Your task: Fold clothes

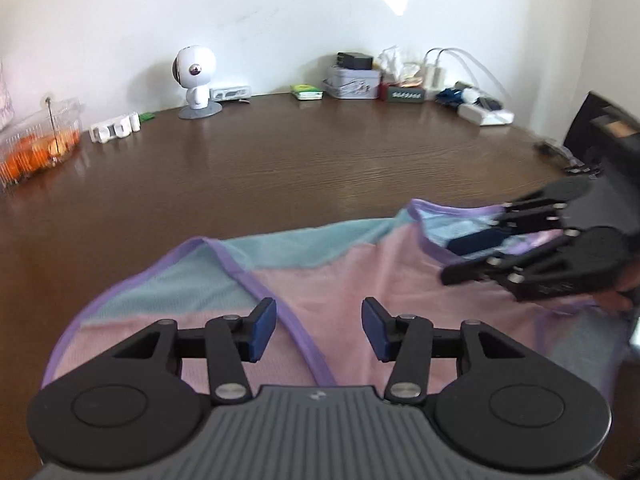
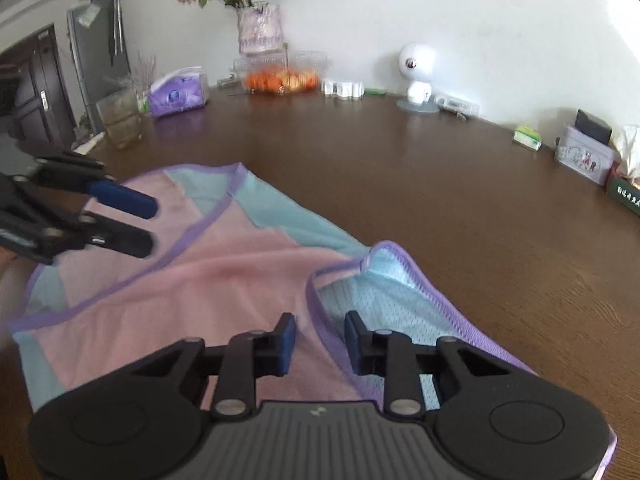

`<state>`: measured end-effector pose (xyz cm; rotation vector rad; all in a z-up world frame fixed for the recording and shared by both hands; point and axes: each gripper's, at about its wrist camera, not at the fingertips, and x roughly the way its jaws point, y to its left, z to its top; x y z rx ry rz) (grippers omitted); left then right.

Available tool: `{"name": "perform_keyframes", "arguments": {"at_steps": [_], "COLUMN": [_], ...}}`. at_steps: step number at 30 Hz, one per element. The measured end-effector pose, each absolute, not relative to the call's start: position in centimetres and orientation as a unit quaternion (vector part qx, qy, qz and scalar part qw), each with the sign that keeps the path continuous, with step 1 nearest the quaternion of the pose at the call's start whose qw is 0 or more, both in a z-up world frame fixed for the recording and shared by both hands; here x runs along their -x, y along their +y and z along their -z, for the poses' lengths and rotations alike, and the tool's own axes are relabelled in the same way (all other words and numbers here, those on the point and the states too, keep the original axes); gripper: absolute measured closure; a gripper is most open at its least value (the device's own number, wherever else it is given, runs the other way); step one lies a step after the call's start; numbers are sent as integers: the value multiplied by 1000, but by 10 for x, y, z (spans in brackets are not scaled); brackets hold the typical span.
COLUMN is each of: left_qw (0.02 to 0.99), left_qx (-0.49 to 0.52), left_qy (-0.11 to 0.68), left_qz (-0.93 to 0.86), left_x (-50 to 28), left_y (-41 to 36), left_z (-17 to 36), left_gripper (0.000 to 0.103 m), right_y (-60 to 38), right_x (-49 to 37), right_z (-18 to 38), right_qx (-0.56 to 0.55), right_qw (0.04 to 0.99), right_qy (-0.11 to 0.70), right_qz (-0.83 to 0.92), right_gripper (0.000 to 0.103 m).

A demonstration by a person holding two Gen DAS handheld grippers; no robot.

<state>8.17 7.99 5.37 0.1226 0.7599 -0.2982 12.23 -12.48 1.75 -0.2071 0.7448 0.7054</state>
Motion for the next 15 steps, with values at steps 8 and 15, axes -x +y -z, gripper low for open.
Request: {"name": "perform_keyframes", "arguments": {"at_steps": [8,15], "left_qw": [905,904], "left_qx": [-85,-39], "left_qy": [386,383], "left_qz": [158,187], "left_x": [-89,-39], "left_y": [77,95], "left_z": [-34,-55], "left_gripper": [58,53], "right_y": [-153,-161], "right_x": [-111,-44], "right_z": [-31,-35], "right_qx": [104,102], "right_qw": [877,844], "right_qy": [354,349], "right_qz": [-308,-393], "right_gripper": [94,63]}}
